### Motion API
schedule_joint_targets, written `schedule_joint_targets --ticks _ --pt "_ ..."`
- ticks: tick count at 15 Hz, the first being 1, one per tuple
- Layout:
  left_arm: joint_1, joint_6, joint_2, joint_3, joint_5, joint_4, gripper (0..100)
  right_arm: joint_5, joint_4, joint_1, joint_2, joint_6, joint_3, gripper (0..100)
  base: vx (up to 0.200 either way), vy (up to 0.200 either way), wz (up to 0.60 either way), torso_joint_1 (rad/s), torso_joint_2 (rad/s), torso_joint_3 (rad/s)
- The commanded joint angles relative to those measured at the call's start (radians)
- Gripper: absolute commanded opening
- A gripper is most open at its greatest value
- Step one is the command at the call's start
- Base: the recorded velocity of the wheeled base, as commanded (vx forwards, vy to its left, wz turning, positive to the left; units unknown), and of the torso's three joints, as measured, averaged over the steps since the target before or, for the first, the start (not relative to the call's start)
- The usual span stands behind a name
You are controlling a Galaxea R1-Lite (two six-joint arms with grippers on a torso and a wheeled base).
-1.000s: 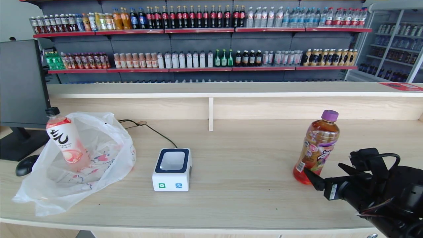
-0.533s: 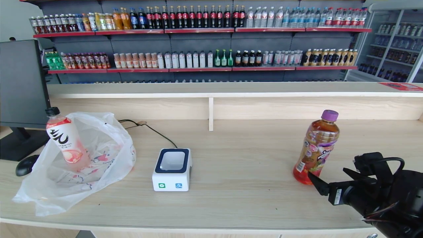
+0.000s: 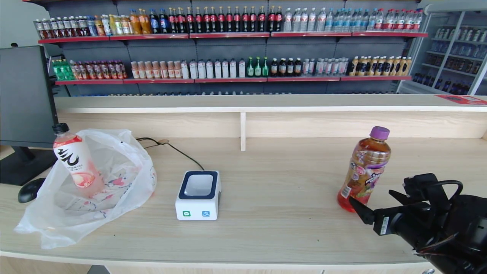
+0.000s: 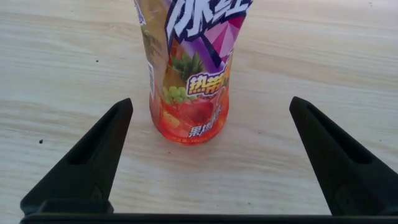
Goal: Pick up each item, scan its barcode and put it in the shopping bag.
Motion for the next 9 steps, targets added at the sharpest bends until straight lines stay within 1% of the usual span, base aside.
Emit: schedule_joint_targets --ticks 1,3,7,9 --pt "0.000 -0.001 0.001 0.000 0.000 0.000 100 0.000 -0.001 -0.006 0.019 0.000 -0.037 100 0.000 0.000 0.00 0.000 0.00 0.000" --pt "0.000 -0.001 0.001 0.000 0.000 0.000 100 0.000 -0.001 -0.025 0.037 0.000 -0.052 100 0.000 0.000 0.00 0.000 0.00 0.000" --pt "0.000 0.000 0.001 0.000 0.000 0.000 100 0.000 -0.001 -0.065 0.033 -0.001 -0.038 100 0.000 0.000 0.00 0.000 0.00 0.000" --pt "0.000 -0.001 0.001 0.000 0.000 0.000 100 0.000 -0.001 -0.067 0.021 -0.001 -0.023 100 0.000 0.000 0.00 0.000 0.00 0.000"
